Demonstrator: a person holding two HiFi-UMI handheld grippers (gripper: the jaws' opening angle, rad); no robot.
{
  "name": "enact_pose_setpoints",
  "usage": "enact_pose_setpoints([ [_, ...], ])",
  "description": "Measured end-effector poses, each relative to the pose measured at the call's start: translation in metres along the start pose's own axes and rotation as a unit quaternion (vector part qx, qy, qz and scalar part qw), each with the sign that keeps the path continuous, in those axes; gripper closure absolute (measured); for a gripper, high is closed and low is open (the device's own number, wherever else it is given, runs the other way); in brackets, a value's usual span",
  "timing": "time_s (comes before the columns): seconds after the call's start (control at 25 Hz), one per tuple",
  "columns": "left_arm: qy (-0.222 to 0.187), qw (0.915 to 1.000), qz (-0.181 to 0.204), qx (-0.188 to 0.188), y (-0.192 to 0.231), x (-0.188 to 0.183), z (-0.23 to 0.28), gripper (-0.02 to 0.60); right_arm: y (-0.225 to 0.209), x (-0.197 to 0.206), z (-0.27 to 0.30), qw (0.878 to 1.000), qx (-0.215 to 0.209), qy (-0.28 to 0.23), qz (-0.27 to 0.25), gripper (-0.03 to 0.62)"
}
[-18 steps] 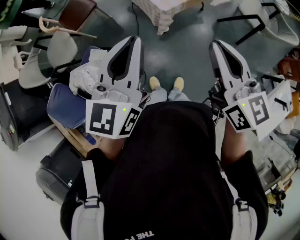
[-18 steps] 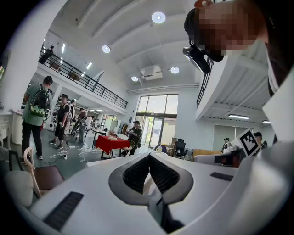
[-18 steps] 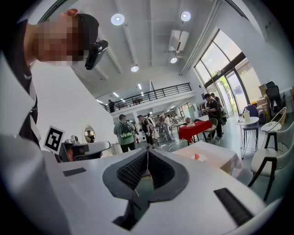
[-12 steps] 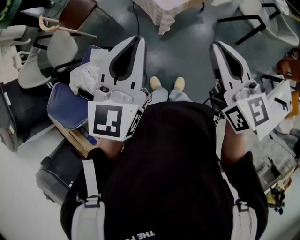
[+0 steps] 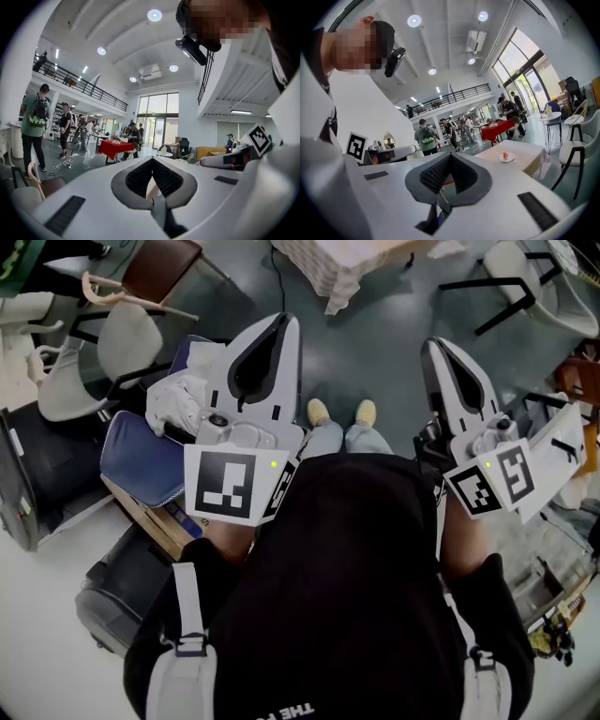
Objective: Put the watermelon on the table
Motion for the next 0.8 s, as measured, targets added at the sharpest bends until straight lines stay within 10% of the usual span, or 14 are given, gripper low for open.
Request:
enact_pose_setpoints([
  [0.8, 0.002, 0.9999, 0.006, -0.012, 0.006, -0.004, 0.017, 0.571, -0.011, -0.007, 0.018, 0.998, -0.037, -0.025, 0.036, 0.58],
])
Point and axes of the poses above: the fingertips, and each gripper's own axes: z forward along the fingers, y to its left, x out of its underside, the point moved 5 cm from there along -z, backward along the fingers, and after that the axes turned 14 degrees about -z, right-handed, at the moved point
